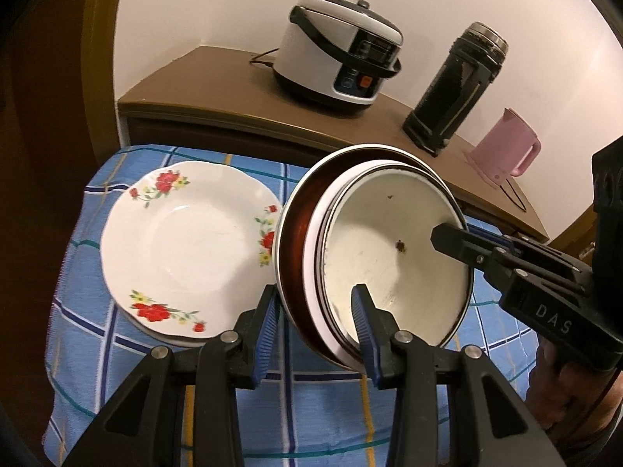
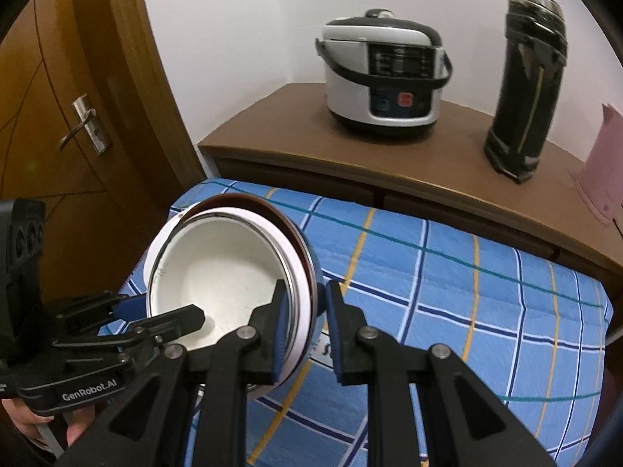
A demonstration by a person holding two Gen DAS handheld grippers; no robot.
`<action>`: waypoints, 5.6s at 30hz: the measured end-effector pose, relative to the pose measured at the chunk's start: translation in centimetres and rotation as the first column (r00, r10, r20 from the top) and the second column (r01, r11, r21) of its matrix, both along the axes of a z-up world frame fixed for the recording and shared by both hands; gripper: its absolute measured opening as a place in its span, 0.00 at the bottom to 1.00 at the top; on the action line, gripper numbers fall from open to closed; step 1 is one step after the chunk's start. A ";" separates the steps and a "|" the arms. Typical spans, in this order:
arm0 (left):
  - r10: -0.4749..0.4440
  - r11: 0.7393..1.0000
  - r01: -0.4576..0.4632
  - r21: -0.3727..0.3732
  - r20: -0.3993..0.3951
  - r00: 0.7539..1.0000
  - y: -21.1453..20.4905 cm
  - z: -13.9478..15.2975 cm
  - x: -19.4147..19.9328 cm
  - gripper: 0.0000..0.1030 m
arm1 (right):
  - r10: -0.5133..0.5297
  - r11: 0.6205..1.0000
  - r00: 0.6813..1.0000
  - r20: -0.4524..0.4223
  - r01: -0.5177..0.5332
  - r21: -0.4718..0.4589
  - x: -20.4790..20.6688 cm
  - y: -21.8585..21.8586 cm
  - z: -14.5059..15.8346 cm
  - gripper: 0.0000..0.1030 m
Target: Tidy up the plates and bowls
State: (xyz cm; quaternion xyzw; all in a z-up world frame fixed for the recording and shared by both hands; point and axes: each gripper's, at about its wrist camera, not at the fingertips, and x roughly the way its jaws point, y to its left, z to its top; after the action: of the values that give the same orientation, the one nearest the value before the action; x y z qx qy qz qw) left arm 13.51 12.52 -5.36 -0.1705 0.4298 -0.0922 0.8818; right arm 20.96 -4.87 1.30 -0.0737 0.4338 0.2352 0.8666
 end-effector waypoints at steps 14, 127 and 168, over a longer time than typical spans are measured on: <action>0.065 0.998 -0.065 0.012 0.001 0.998 3.8 0.2 0.1 0.40 | 0.062 0.998 0.998 -0.023 -0.062 -0.024 1.3 4.7 -0.7 0.18; 0.129 0.946 -0.199 0.257 0.268 0.955 3.0 4.9 -4.6 0.70 | -0.038 0.994 0.967 0.251 0.009 0.112 -5.4 -0.1 2.5 0.74; 0.005 0.945 -0.117 0.305 0.344 0.939 -7.3 8.5 -8.0 0.71 | -0.191 0.972 0.870 0.455 0.105 0.209 -14.2 -10.7 7.2 0.87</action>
State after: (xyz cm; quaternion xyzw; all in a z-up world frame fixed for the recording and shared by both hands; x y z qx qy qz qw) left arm 5.48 5.22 3.13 -0.0197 0.2753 -0.0210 0.9609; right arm 6.76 -15.59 8.53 -0.0177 0.1915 0.1805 0.9646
